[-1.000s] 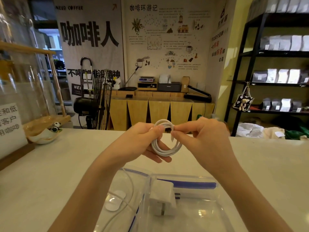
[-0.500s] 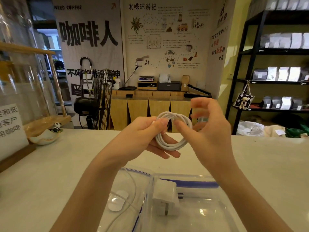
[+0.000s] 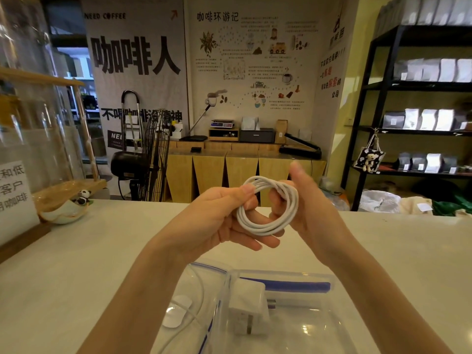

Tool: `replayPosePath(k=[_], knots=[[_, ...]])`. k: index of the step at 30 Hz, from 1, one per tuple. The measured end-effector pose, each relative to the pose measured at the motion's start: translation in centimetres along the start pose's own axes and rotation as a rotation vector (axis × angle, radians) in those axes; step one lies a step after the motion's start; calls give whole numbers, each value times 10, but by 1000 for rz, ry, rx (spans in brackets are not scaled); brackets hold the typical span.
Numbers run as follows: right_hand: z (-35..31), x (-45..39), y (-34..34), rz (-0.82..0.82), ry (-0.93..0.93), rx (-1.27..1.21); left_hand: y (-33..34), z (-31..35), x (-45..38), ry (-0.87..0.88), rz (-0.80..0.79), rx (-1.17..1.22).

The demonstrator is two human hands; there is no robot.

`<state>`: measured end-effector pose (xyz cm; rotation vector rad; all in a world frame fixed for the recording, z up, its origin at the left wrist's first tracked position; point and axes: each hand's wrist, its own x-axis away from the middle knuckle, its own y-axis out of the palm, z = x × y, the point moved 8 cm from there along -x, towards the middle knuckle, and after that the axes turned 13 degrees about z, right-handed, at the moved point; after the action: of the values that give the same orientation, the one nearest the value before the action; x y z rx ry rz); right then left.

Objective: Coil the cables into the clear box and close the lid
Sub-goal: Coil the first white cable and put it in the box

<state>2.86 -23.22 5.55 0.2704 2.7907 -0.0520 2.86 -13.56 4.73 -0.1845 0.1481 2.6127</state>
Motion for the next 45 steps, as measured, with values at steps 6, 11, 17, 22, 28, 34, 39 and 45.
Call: replayPosePath(k=[6, 11, 17, 22, 28, 34, 39, 45], knots=[[8, -6, -8, 69, 68, -69, 2, -2, 1, -94, -15, 108], [-7, 0, -14, 112, -239, 154, 5, -1, 6, -105, -132, 108], [-1, 21, -22, -35, -181, 302, 14, -10, 13, -121, -268, -75], [-3, 47, -24, -181, -251, 562, 29, -21, 17, -159, -472, -236], [7, 53, -39, -149, -260, 803, 28, -32, 14, -163, -333, -497], [56, 41, -70, -263, 147, 562, 35, -64, -5, -172, -72, -671], [71, 48, -88, -272, 227, 633, 45, -88, -18, -78, -39, -879], [86, 52, -99, -316, 370, 895, 67, -100, -28, 69, -172, -1044]])
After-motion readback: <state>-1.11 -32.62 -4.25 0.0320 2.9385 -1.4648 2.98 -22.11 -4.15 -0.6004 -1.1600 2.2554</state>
